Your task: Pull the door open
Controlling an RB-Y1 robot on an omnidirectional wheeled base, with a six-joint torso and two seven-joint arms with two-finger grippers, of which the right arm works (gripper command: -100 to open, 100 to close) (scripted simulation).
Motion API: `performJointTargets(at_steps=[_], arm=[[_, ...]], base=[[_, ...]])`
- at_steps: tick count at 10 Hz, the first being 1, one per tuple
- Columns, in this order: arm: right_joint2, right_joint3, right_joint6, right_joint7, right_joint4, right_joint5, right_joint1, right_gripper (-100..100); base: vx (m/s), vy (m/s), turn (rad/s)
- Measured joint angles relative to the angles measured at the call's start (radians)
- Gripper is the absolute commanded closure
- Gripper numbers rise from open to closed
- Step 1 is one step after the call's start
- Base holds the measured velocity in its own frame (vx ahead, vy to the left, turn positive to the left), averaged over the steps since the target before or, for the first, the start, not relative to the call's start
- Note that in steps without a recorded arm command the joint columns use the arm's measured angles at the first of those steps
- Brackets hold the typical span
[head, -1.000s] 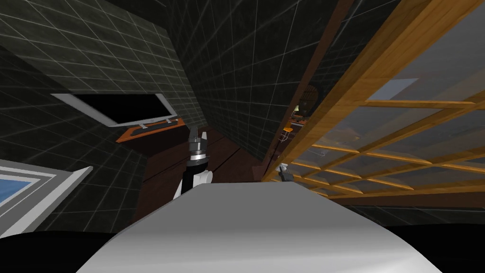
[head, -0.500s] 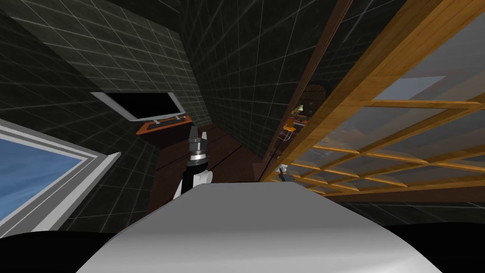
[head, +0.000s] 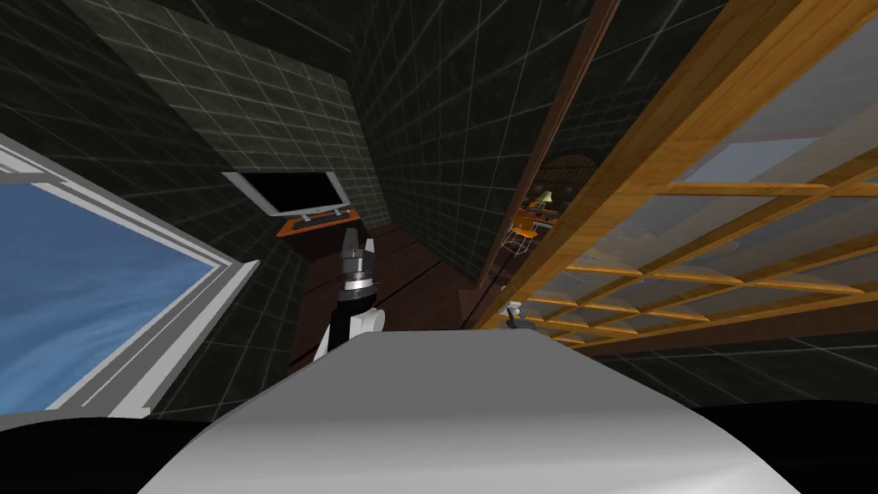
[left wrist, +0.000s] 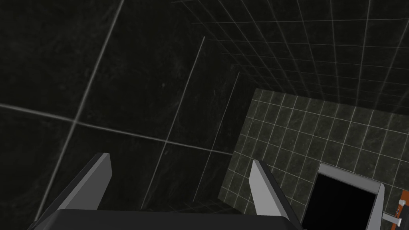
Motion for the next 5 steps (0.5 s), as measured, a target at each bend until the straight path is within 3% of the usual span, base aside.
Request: performJointTargets(at_steps=[5], arm=[[-0.028, 0.026, -0.054, -0.039, 0.035, 0.017, 0.003, 100]], base=[[-0.207, -0.031, 0.137]])
